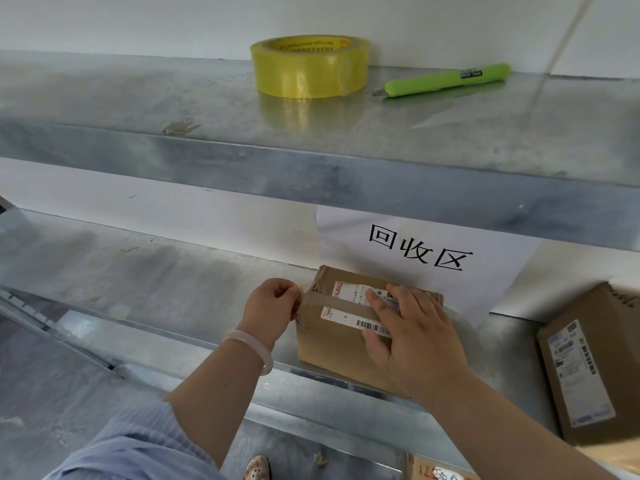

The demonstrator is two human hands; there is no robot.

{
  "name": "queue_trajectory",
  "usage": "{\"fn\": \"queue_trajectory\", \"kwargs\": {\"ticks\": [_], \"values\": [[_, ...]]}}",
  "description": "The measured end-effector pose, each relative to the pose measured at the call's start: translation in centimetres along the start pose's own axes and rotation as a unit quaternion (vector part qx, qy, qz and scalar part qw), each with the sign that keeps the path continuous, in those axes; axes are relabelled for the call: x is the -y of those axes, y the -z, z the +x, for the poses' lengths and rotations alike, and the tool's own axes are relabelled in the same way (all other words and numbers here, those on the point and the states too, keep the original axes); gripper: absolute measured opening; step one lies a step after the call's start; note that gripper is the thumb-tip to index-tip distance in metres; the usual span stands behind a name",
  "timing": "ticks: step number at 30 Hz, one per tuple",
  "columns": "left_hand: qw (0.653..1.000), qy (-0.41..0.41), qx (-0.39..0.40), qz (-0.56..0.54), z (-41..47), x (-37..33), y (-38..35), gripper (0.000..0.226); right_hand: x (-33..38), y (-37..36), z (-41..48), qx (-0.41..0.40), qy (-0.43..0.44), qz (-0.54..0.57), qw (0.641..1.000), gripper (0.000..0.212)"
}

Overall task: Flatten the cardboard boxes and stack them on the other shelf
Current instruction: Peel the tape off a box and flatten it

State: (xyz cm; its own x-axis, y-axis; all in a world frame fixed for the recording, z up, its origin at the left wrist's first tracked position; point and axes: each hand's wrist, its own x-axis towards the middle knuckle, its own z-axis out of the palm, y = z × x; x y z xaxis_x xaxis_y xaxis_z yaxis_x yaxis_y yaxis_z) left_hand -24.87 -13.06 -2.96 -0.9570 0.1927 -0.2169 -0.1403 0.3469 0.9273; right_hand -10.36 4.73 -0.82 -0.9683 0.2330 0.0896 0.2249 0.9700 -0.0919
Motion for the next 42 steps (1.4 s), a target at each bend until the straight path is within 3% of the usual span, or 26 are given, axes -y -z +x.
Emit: {"fn": "queue_trajectory", "kwargs": {"ticks": [2,4,8,13,18,21,27,31,38,42], "values": [[0.997,0.041,0.002,-0.072,0.1,0.0,0.1,0.010,-0.1,0.1,0.0,0.000,0.000,0.004,1.000,0.064],[0.996,0.029,-0.005,-0.078,0.2,-0.1,0.2,0.006,0.0,0.0,0.0,0.001,0.001,0.006,1.000,0.063],[0.998,-0.057,-0.027,0.015,0.7,-0.4,0.2,0.009,-0.1,-0.3,0.1,-0.006,-0.003,0.013,1.000,0.061],[0.990,-0.082,0.074,0.086,0.7,-0.7,0.6,0.019,-0.1,-0.2,0.1,-0.007,-0.005,0.016,1.000,0.061],[0.978,0.043,0.183,-0.093,1.3,-0.8,1.1,0.014,-0.1,0.6,0.7,0.008,-0.012,0.027,1.000,0.067],[0.979,0.039,0.170,-0.107,1.0,-0.8,0.5,0.014,0.1,1.3,2.0,0.029,-0.015,0.038,0.999,0.073],[0.984,0.001,0.122,-0.132,0.1,0.0,-1.0,0.015,1.9,0.1,3.4,0.101,0.096,0.028,0.990,0.079],[0.978,0.000,0.161,-0.134,0.3,0.4,-0.6,0.017,1.9,-0.2,3.6,0.096,0.097,0.017,0.990,0.077],[0.990,-0.059,0.128,-0.018,0.8,0.7,-1.3,0.014,1.8,-0.3,3.4,0.088,0.095,0.024,0.991,0.075],[0.989,0.007,0.093,-0.115,0.9,1.8,-1.8,0.011,1.7,-0.3,3.4,0.084,0.096,0.033,0.991,0.074]]}}
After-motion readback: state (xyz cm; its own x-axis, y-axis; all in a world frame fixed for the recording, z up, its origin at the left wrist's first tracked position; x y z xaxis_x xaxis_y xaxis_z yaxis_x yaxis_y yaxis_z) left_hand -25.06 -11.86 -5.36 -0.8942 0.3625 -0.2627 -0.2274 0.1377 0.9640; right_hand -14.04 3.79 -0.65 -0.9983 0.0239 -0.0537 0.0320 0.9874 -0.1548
